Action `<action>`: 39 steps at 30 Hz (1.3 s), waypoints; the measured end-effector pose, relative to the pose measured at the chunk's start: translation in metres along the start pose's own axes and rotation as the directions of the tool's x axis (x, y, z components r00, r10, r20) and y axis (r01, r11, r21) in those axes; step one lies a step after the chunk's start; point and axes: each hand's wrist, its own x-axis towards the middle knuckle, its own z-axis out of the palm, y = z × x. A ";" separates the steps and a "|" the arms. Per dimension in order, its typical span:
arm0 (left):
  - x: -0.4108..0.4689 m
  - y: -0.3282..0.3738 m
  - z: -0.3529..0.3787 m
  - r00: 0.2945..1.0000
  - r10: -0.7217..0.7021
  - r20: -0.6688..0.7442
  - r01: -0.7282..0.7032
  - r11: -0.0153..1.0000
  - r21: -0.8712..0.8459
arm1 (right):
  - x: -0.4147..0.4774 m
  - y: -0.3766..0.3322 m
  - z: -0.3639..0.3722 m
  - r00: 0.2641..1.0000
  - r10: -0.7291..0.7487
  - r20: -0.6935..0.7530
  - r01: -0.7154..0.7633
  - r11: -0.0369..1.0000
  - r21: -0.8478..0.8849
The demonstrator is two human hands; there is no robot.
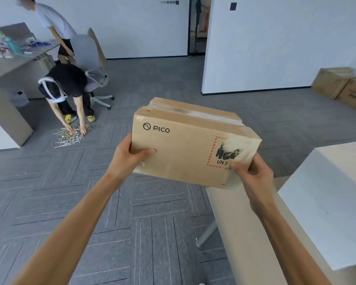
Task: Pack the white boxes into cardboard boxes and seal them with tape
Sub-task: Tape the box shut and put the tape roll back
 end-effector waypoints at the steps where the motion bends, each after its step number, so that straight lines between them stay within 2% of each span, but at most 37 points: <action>1: 0.017 0.000 0.003 1.000 0.000 -0.016 0.000 1.000 0.004 | 0.021 0.004 0.002 1.000 0.006 0.011 -0.006 1.000 0.008; 10: 0.156 -0.019 0.012 0.993 -0.027 -0.116 0.022 0.999 -0.037 | 0.184 0.031 0.047 0.992 0.015 0.125 -0.012 1.000 -0.026; 16: 0.288 -0.064 0.012 0.997 -0.047 -0.062 0.043 0.996 -0.072 | 0.291 0.079 0.089 0.998 0.028 0.063 -0.023 0.996 -0.085; 20: 0.391 -0.077 0.018 0.998 -0.055 0.040 0.057 0.996 -0.063 | 0.360 0.094 0.113 0.999 0.035 -0.037 -0.039 0.993 -0.109; 24: 0.487 -0.083 0.051 0.983 -0.042 0.182 0.053 0.997 -0.060 | 0.417 0.108 0.107 0.981 0.024 -0.191 -0.054 0.987 -0.152; 30: 0.620 -0.086 0.156 0.914 0.041 0.404 -0.012 0.997 -0.073 | 0.500 0.137 0.063 0.909 -0.024 -0.415 -0.059 0.981 -0.187; 36: 0.734 -0.076 0.272 0.833 0.065 0.550 -0.029 0.997 -0.073 | 0.585 0.159 0.008 0.829 -0.038 -0.558 -0.084 0.978 -0.192; 39: 0.779 -0.072 0.331 0.770 0.063 0.634 -0.024 0.997 -0.071 | 0.619 0.163 -0.018 0.779 -0.036 -0.626 -0.120 0.971 -0.205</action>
